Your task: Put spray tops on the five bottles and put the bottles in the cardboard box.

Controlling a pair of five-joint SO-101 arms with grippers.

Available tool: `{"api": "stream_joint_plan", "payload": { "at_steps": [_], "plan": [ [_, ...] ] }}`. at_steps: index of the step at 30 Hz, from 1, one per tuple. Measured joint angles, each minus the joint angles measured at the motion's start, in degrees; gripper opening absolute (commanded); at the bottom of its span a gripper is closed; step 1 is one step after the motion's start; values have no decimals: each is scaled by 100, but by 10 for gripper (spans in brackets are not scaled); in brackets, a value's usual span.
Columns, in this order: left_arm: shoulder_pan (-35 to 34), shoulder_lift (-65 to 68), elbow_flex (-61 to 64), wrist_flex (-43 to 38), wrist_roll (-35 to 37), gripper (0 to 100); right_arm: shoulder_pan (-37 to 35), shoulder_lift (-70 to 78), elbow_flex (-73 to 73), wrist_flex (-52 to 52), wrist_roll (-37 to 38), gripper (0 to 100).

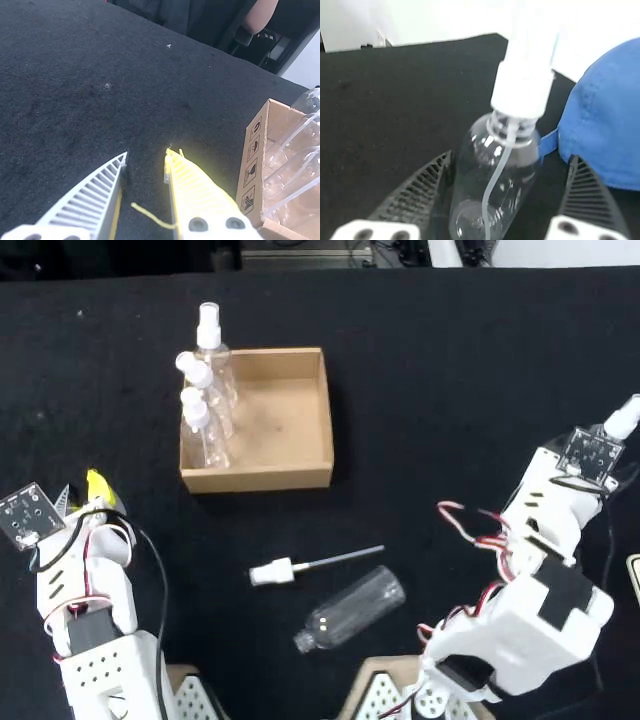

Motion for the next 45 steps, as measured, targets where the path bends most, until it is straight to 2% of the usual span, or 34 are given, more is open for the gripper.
{"api": "stream_joint_plan", "payload": {
  "at_steps": [10,28,30,35,37,45],
  "plan": [
    [0,0,0,0,0,102,0,-413,-176,1099,0,314],
    [0,0,0,0,0,102,0,-413,-396,1108,0,309],
    [0,0,0,0,0,102,0,-413,-396,1108,0,265],
    [0,0,0,0,0,102,0,-413,-396,1108,0,54],
    [0,0,0,0,0,102,9,-413,-396,1108,9,13],
    [0,0,0,0,0,102,26,-413,-404,1125,0,11]
  ]
}}
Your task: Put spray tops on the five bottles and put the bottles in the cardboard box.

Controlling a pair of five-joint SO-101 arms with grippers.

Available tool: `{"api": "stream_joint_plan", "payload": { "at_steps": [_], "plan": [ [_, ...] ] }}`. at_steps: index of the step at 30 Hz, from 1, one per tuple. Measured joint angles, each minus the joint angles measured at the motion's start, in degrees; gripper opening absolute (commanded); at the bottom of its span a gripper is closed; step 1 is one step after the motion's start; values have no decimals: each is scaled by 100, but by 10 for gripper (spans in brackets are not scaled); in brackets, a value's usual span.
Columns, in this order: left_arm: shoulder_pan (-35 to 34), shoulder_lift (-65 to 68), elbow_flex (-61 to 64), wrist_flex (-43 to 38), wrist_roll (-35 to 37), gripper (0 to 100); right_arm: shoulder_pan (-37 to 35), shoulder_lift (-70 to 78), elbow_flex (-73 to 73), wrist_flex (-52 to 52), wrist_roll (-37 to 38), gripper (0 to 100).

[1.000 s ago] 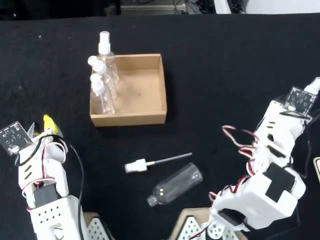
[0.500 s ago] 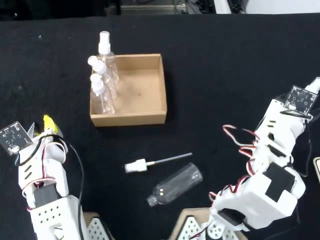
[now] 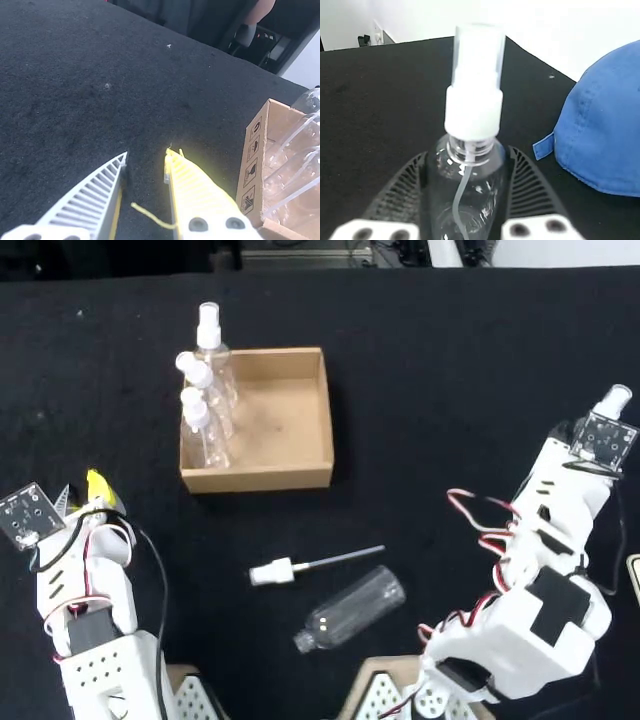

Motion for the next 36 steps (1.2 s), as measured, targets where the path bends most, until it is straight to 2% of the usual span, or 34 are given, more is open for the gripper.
{"api": "stream_joint_plan", "payload": {
  "at_steps": [4,7,13,16,24,27,36],
  "plan": [
    [0,0,0,0,0,102,0,-281,88,193,-308,11],
    [0,0,0,0,0,102,-167,-1046,237,958,-545,11],
    [0,0,0,0,0,102,-1477,-3341,237,3481,-607,11],
    [0,0,0,0,0,102,-2312,-4097,237,4035,-615,11],
    [0,0,0,0,0,102,-4202,-4369,97,4088,-615,11],
    [0,0,0,0,0,102,-4774,-4369,88,3807,-615,11],
    [0,0,0,0,0,102,-5609,-3174,88,2022,-624,15]
  ]
}}
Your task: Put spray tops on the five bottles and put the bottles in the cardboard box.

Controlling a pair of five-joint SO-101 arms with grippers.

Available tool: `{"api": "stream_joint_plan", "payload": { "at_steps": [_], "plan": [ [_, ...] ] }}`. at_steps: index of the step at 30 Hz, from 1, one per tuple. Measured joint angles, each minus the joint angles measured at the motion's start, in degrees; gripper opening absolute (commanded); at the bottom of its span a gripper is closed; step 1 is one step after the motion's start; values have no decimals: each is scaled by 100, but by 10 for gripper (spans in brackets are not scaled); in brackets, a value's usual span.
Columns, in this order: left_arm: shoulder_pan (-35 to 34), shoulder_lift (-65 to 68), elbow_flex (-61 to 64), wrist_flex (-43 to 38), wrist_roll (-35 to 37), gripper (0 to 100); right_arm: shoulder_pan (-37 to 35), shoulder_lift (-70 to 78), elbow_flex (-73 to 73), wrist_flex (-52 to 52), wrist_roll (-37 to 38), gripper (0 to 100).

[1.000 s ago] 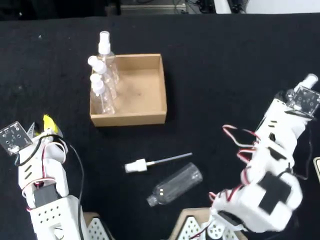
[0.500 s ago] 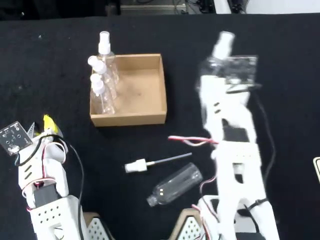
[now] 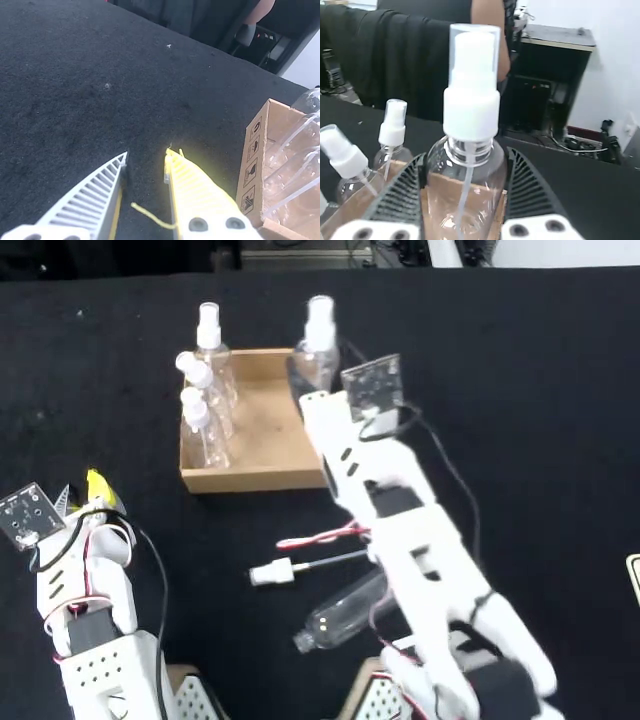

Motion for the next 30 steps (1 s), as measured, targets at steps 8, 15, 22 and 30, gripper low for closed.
{"api": "stream_joint_plan", "payload": {
  "at_steps": [8,15,22,30],
  "plan": [
    [0,0,0,0,0,102,-211,1468,-475,-686,9,14],
    [0,0,0,0,0,102,-229,2391,-1160,-712,0,11],
    [0,0,0,0,0,102,-220,2532,-1284,-712,0,11],
    [0,0,0,0,0,102,-211,2787,-1284,-712,0,11]
  ]
}}
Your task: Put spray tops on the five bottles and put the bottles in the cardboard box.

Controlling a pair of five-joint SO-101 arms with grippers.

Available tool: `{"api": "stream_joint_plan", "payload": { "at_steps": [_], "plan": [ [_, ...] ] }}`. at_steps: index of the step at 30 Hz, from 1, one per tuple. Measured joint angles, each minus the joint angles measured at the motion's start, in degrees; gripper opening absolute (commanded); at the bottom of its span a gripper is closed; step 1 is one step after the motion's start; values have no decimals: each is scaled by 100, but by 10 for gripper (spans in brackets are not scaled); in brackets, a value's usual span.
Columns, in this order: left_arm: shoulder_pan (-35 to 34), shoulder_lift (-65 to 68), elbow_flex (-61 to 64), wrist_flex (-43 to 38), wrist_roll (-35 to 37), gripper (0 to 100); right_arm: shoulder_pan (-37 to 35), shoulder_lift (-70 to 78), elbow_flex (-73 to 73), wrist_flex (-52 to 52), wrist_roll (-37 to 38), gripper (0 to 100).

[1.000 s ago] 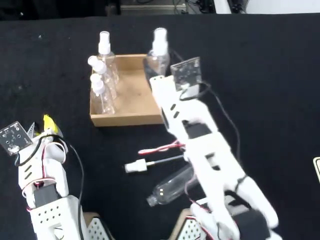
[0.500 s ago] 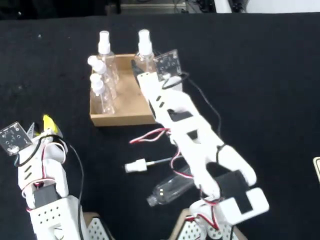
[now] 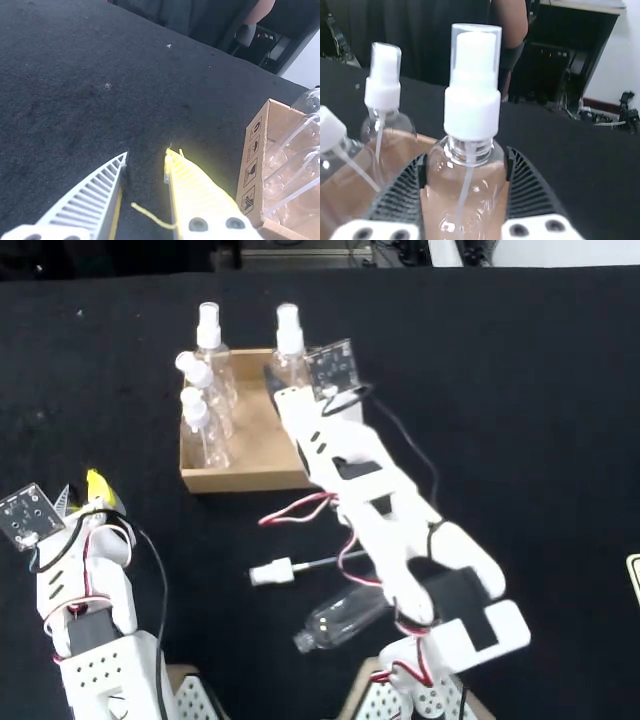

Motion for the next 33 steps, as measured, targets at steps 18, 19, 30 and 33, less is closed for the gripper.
{"api": "stream_joint_plan", "payload": {
  "at_steps": [18,19,30,33],
  "plan": [
    [0,0,0,0,0,102,-176,1424,70,-1723,9,13],
    [0,0,0,0,0,102,-185,1442,70,-1723,9,15],
    [0,0,0,0,0,102,-185,1477,62,-1732,0,16],
    [0,0,0,0,0,102,-185,1477,62,-1732,0,21]
  ]
}}
